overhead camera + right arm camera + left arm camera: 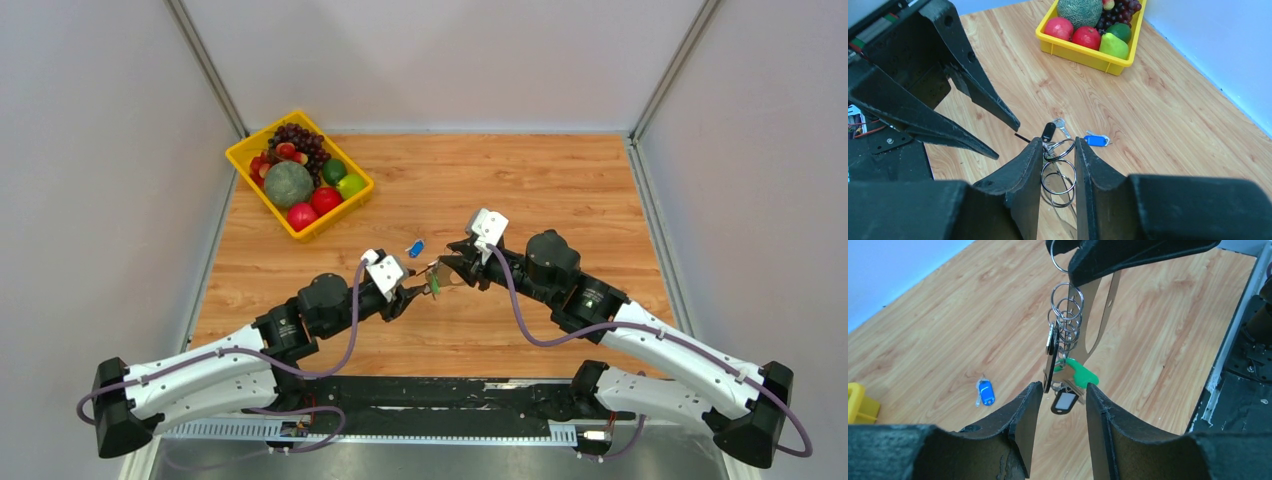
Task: Remove the keys from the keyring
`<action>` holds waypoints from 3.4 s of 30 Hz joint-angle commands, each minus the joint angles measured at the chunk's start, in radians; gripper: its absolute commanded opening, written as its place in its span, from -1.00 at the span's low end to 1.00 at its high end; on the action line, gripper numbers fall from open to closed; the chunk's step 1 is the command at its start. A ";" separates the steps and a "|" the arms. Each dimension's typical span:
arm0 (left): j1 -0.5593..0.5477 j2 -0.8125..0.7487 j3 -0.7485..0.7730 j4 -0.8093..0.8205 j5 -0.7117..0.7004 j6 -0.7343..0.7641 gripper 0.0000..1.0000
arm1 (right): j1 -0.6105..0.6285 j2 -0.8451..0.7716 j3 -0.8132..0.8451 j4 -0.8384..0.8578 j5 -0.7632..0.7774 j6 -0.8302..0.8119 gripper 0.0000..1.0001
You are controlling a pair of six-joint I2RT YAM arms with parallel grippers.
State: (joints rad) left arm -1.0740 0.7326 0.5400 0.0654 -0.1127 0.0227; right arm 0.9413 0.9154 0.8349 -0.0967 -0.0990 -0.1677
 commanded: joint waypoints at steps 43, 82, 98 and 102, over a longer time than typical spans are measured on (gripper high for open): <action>0.018 0.174 0.092 0.084 0.039 0.083 -1.00 | 0.001 -0.031 -0.026 0.065 -0.054 -0.015 -1.00; 0.019 -0.004 -0.048 0.126 0.000 -0.085 -1.00 | 0.001 -0.077 -0.092 0.142 -0.038 0.046 -1.00; 0.019 -0.030 -0.084 0.100 0.081 -0.170 -0.46 | 0.002 -0.012 0.019 0.041 -0.146 -0.003 -1.00; 0.024 -0.031 -0.094 0.104 0.101 -0.150 -0.27 | 0.001 -0.014 0.018 0.040 -0.201 -0.025 -1.00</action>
State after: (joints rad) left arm -1.0584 0.7078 0.4553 0.1532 -0.0513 -0.1318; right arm 0.9413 0.9089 0.8021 -0.0719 -0.2199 -0.1577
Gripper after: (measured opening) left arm 0.310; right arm 0.285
